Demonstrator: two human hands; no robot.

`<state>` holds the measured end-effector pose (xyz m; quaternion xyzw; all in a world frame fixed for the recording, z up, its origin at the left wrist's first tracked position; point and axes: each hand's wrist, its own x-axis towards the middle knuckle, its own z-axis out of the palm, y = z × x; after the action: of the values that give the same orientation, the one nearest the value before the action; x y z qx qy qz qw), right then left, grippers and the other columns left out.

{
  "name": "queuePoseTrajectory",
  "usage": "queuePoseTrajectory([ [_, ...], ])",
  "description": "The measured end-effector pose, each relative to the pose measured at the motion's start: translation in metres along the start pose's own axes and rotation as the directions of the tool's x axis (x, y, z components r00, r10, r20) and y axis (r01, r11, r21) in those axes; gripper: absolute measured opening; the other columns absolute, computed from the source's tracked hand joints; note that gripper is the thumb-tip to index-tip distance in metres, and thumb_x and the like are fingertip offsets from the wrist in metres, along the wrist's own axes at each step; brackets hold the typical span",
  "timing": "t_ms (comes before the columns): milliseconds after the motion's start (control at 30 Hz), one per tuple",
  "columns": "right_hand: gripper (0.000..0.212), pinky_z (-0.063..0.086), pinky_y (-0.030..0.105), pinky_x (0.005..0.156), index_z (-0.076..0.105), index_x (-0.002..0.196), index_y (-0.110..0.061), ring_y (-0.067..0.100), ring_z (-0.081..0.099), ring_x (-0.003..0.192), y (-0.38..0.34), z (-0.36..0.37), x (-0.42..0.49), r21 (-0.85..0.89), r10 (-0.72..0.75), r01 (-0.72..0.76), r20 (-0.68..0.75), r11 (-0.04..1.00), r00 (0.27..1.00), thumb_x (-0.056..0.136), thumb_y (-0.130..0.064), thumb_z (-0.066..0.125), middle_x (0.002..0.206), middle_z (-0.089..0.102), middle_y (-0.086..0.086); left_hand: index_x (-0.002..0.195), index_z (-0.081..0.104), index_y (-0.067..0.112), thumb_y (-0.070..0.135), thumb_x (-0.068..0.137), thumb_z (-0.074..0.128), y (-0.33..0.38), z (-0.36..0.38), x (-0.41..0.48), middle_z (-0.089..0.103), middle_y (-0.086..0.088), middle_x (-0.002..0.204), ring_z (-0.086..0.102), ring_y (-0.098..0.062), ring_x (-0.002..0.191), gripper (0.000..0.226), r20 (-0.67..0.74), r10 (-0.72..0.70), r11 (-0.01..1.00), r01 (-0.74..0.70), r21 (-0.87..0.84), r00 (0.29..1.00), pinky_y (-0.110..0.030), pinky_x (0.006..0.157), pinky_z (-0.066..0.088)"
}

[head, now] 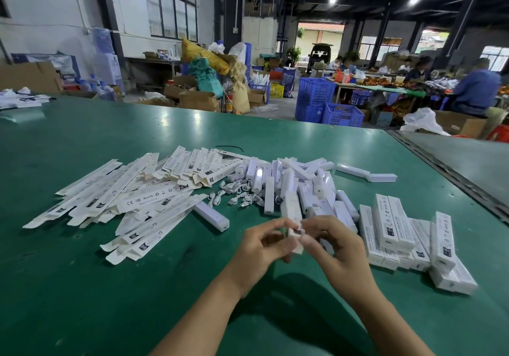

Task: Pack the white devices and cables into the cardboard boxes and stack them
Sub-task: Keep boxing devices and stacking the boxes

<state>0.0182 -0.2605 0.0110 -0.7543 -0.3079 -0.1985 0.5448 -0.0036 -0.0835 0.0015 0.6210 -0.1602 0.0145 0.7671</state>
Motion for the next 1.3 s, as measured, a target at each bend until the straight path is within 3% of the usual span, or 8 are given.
queuePoseTrajectory([
  [167,0.048,0.036,0.027,0.108,0.057,0.128,-0.03,0.01,0.045,0.129,0.008,-0.004,-0.002,-0.305,0.018,-0.016,0.003,0.952,1.0,0.085,-0.011,0.068,0.133,0.053,-0.011,0.089,0.074,0.016,0.046,0.069,0.086,0.012,-0.011,0.002,0.054,0.001,0.059,0.049,-0.012,0.053,0.037,0.03,-0.009,0.886,0.022,-0.464,1.0,-0.024,0.059,0.046],
  [333,0.046,0.053,0.045,0.082,0.069,0.12,-0.016,0.016,0.061,0.09,0.004,-0.002,0.001,-0.487,-0.038,0.05,0.034,0.872,0.999,0.077,-0.008,0.081,0.1,0.06,-0.019,0.075,0.074,0.017,0.054,0.056,0.092,0.012,-0.023,0.005,0.042,0.008,0.046,0.042,-0.007,0.044,0.046,-0.076,-0.018,0.781,-0.033,-0.624,0.997,-0.021,0.053,0.043],
  [500,0.047,0.05,0.014,0.075,0.062,0.126,-0.032,-0.001,0.063,0.086,0.0,0.003,-0.003,-0.366,0.095,-0.052,0.101,0.929,0.99,0.081,-0.031,0.077,0.1,0.063,-0.023,0.088,0.079,0.017,0.046,0.056,0.094,0.004,-0.016,0.003,0.065,0.001,0.076,0.053,-0.01,0.069,0.046,0.013,-0.051,0.926,0.053,-0.374,0.999,-0.021,0.063,0.046],
  [667,0.044,0.047,0.006,0.082,0.057,0.12,-0.045,-0.013,0.06,0.095,0.001,0.005,-0.003,-0.353,0.121,-0.063,0.143,0.933,0.982,0.082,-0.036,0.076,0.107,0.063,-0.028,0.101,0.078,0.021,0.024,0.074,0.085,-0.013,0.0,0.004,0.077,-0.011,0.102,0.073,-0.024,0.097,0.028,-0.13,-0.071,0.997,0.073,0.012,0.989,-0.031,0.084,0.056],
  [767,0.045,0.039,0.007,0.089,0.057,0.128,-0.039,-0.013,0.049,0.112,0.008,0.0,-0.004,-0.409,0.153,-0.088,0.13,0.909,0.98,0.086,-0.03,0.071,0.118,0.05,-0.036,0.087,0.082,0.022,0.025,0.067,0.083,-0.013,-0.001,0.007,0.078,-0.008,0.095,0.074,-0.021,0.092,0.02,-0.247,-0.039,0.998,0.027,-0.053,0.968,-0.025,0.08,0.056],
  [1000,0.037,0.04,0.034,0.093,0.06,0.127,-0.021,0.025,0.047,0.117,0.024,-0.004,0.003,-0.729,0.392,-0.365,-0.143,0.579,0.909,0.091,-0.029,0.064,0.125,0.057,0.004,0.088,0.073,0.007,0.031,0.055,0.085,-0.011,-0.011,0.012,0.074,-0.009,0.087,0.067,-0.018,0.084,0.042,-0.482,-0.141,0.951,-0.018,-0.309,0.865,-0.029,0.082,0.054],
  [1167,0.027,0.041,0.028,0.077,0.067,0.118,-0.013,0.027,0.063,0.093,0.029,-0.008,0.003,-0.563,0.402,-0.469,-0.248,0.681,0.881,0.092,-0.016,0.064,0.11,0.069,0.011,0.089,0.066,0.01,0.022,0.066,0.077,-0.007,-0.018,0.015,0.075,-0.01,0.089,0.073,-0.015,0.078,0.028,-0.536,-0.267,0.859,-0.054,-0.509,0.801,-0.026,0.068,0.058],
  [1300,0.018,0.044,0.012,0.066,0.071,0.108,-0.02,0.001,0.063,0.076,0.017,-0.006,0.002,-0.256,0.41,-0.509,-0.353,0.822,0.841,0.092,-0.025,0.066,0.088,0.072,-0.008,0.085,0.057,0.013,0.023,0.067,0.075,-0.005,-0.026,0.016,0.076,-0.003,0.078,0.074,-0.011,0.071,0.028,-0.572,-0.294,0.789,-0.143,-0.597,0.766,-0.021,0.059,0.057],
])
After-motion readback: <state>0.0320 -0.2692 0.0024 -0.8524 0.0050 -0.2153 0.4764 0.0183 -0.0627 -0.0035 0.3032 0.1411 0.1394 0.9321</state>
